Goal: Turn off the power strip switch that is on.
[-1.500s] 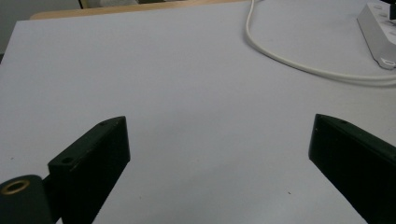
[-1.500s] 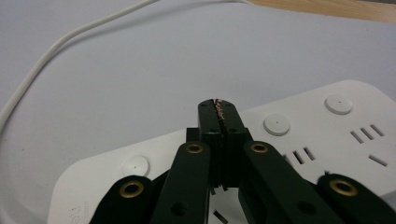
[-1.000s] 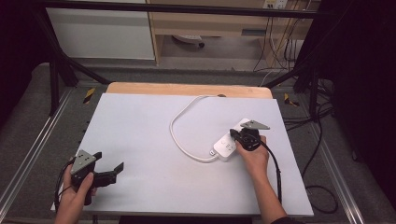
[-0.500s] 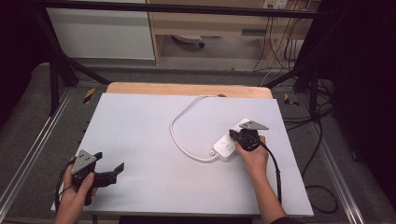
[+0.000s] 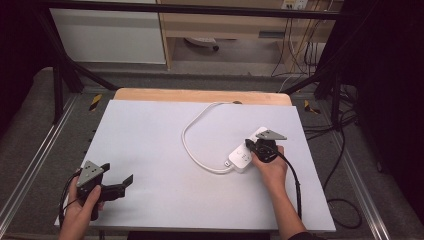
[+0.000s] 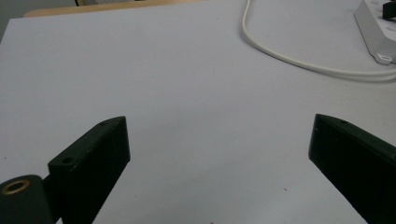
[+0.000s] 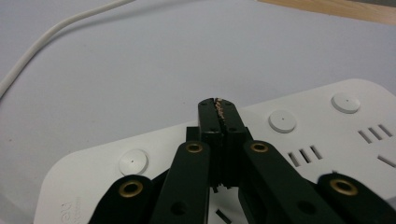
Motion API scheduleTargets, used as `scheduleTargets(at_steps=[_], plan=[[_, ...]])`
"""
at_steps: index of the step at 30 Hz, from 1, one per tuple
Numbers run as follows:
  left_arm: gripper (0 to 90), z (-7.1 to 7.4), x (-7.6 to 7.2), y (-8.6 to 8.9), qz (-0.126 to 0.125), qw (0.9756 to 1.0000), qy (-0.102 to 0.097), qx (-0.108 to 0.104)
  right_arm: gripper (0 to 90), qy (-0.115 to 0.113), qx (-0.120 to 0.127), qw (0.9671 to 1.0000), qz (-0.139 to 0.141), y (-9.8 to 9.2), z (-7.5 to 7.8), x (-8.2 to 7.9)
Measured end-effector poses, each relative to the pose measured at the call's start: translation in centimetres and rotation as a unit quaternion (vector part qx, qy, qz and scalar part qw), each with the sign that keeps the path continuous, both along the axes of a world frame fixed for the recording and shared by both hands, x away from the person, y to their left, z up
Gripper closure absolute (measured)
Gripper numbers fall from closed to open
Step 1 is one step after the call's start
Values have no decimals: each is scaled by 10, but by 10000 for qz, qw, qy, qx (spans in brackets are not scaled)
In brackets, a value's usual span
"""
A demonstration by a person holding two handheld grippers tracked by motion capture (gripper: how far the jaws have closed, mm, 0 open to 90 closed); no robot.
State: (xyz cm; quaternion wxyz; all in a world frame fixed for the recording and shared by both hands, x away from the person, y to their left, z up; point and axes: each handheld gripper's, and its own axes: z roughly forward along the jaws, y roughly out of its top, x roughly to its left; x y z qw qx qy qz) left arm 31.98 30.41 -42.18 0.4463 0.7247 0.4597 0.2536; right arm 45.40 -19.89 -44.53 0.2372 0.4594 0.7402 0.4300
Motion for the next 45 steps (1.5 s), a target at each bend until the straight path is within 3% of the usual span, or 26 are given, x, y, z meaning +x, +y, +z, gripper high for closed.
scheduleTargets(at_steps=[17, 35, 38, 45], plan=[[52, 0, -1, 0, 16, 10000, 1, -4, 900, -145, -41, 9999, -24, 1, -3, -3], [52, 0, -1, 0, 23, 10000, -6, -17, 900, -102, -33, 9999, -55, 2, -3, -3], [52, 0, -1, 0, 33, 10000, -13, -30, 900, -126, -120, 9998, -50, 2, -3, -3], [52, 0, -1, 0, 30, 10000, -12, -33, 900, -86, 29, 9999, -73, -1, -3, -3]])
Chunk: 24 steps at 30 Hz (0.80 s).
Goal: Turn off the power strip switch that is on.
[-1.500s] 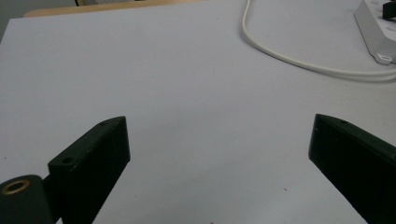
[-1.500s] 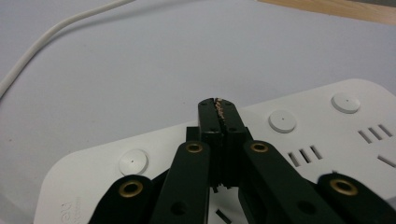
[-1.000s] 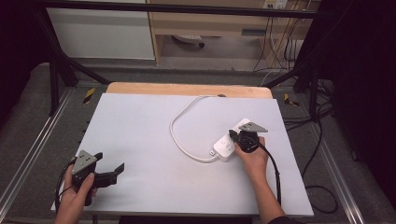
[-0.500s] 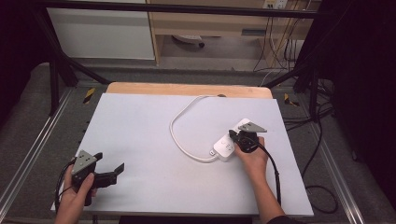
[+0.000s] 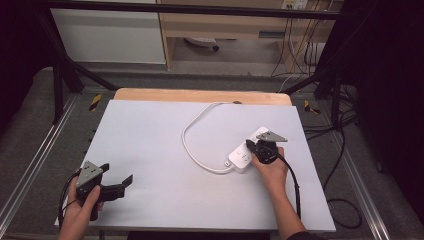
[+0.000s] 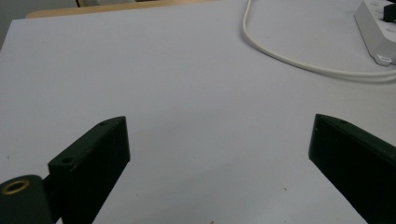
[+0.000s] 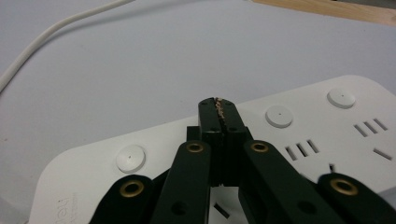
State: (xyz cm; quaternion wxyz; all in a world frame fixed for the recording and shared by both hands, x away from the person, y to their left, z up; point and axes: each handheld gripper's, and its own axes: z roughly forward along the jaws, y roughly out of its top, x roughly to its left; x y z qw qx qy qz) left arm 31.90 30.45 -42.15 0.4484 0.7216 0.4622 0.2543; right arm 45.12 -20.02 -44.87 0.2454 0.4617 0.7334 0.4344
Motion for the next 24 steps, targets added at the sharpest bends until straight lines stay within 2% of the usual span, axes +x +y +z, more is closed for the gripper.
scheduleTargets(at_steps=[16, 24], plan=[[52, 0, 0, 1, 17, 10000, -25, 16, 900, -51, -136, 9999, 1, 2, 1, -1], [52, 0, 0, 1, 16, 10000, -13, 26, 900, -56, -101, 9999, -21, 2, 0, 0]])
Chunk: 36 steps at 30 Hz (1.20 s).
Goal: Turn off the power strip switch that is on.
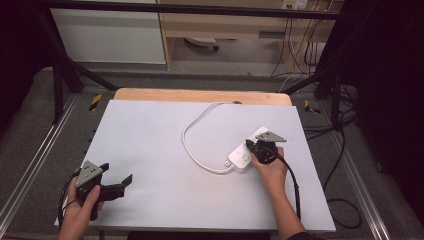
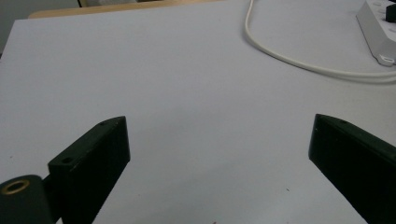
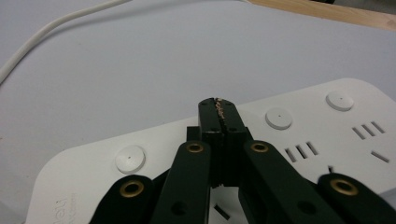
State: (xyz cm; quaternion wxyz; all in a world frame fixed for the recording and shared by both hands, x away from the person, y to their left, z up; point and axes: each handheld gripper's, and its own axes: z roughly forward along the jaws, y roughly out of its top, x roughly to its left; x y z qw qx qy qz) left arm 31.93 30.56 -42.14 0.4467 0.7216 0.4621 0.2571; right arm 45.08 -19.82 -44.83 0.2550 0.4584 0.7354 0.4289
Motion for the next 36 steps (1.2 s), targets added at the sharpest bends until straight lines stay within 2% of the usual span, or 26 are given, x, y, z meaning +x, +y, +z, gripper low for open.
scheduleTargets(at_steps=[10, 13, 19, 21, 33, 36], plan=[[52, -1, 1, 0, -8, 10000, 20, 8, 900, 58, 83, 9999, -58, 0, 0, 0], [52, -1, 1, 0, 0, 10000, 23, 9, 900, 27, 34, 10000, -38, 0, 0, 0], [52, -1, 1, 0, 12, 10000, 37, 8, 900, -5, 84, 10000, -31, 0, 2, 0], [52, -1, 1, 1, 9, 10000, 38, 7, 900, 37, 208, 9998, -69, -1, 3, 0], [52, -1, 1, 1, 18, 10000, 24, 8, 900, -100, 353, 9993, -5, 0, 5, -4], [52, -1, 1, 2, 22, 10000, 24, 8, 844, -124, 469, 9988, -25, -2, 8, -4]])
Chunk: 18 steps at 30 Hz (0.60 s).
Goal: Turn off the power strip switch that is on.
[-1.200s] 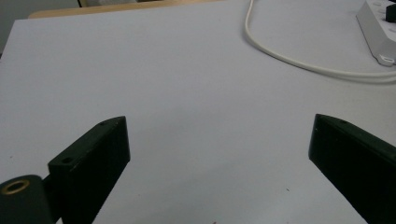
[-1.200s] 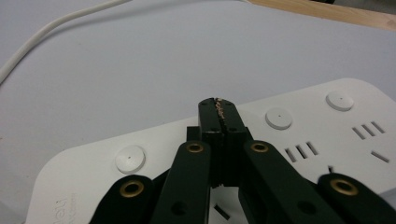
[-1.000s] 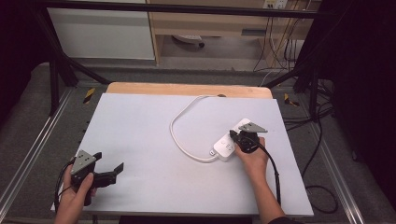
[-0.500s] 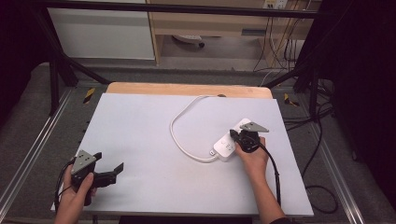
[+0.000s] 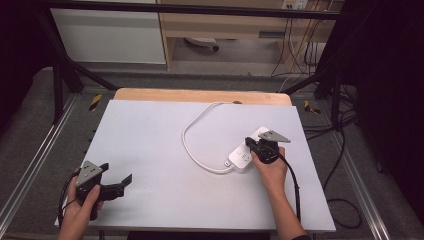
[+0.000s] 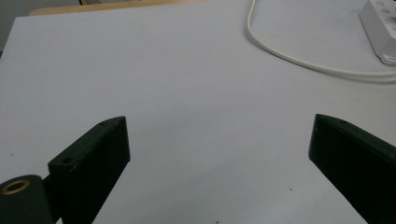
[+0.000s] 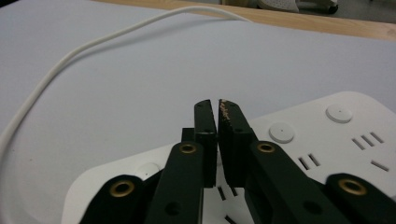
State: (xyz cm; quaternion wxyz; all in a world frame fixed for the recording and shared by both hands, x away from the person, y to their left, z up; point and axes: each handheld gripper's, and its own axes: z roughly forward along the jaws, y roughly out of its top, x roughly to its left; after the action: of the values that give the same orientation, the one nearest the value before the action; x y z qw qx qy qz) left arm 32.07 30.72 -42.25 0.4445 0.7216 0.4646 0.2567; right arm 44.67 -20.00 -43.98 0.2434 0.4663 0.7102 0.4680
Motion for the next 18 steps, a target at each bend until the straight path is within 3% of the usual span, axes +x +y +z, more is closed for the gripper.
scheduleTargets(at_steps=[5, 8, 10, 12, 16, 18], plan=[[52, 0, 0, 0, 7, 10000, 4, -17, 684, -116, 127, 9999, 6, -2, 4, -1], [52, 0, 0, 1, 19, 10000, 5, -20, 506, -312, 105, 9994, -79, -1, 8, -1], [52, 0, 0, 1, 25, 10000, 9, -20, 454, -312, 187, 9992, -133, -1, 13, -1], [52, 0, 0, 1, 25, 10000, 5, -22, 340, -286, 305, 9990, -131, -1, 19, 0], [52, 0, -1, 1, 24, 10000, 5, -19, 96, -23, 223, 9997, -105, 4, 32, 0], [52, 0, 0, 1, 25, 10000, 3, -20, 79, -69, 117, 9999, -80, 8, 37, -5]])
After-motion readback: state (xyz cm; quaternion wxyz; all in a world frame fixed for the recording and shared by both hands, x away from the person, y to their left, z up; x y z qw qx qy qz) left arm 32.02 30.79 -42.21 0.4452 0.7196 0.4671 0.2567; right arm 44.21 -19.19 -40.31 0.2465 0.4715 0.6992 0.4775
